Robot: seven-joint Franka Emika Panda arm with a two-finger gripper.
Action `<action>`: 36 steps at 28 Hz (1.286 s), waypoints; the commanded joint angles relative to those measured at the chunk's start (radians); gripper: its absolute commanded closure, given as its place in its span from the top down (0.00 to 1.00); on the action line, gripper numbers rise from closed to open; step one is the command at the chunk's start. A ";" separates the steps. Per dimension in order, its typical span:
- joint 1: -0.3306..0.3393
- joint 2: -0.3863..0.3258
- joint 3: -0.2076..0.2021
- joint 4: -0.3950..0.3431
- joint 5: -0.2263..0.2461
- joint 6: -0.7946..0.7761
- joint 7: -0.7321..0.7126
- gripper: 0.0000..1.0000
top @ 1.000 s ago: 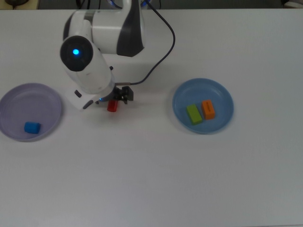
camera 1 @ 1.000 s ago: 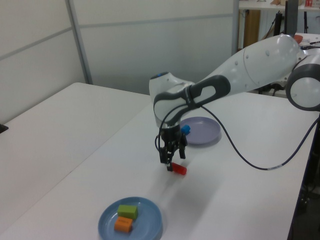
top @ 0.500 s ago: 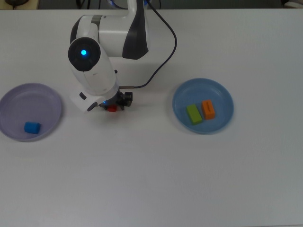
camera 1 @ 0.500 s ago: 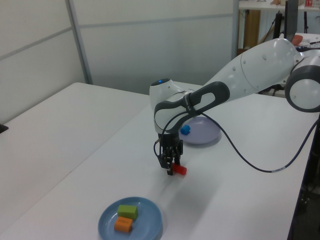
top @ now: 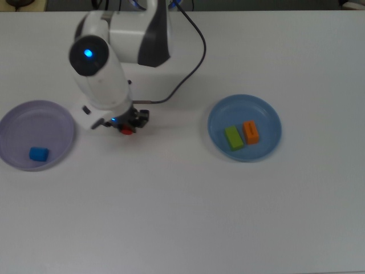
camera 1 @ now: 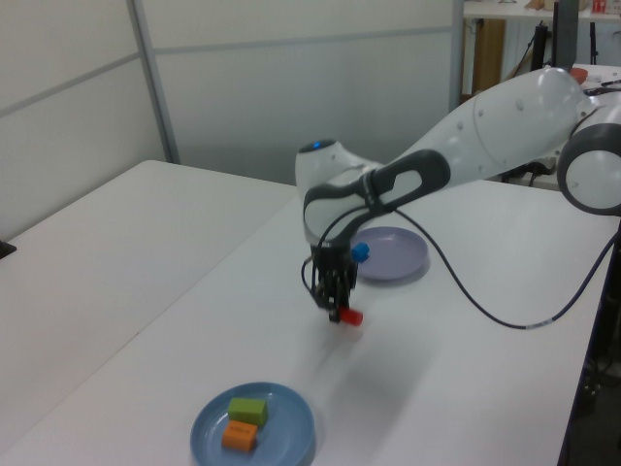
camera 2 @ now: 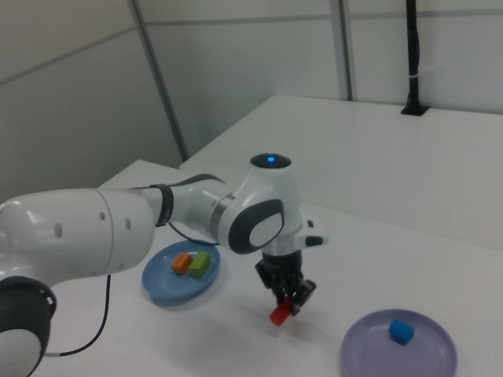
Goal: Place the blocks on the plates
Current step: 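Carry the red block onto the lavender plate beside the blue cube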
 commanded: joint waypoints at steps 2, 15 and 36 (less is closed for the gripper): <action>0.002 -0.040 -0.086 0.073 -0.015 -0.021 -0.110 0.00; -0.115 0.072 -0.106 0.102 -0.051 0.138 -0.265 0.00; -0.151 0.125 -0.103 0.105 -0.048 0.200 -0.283 1.00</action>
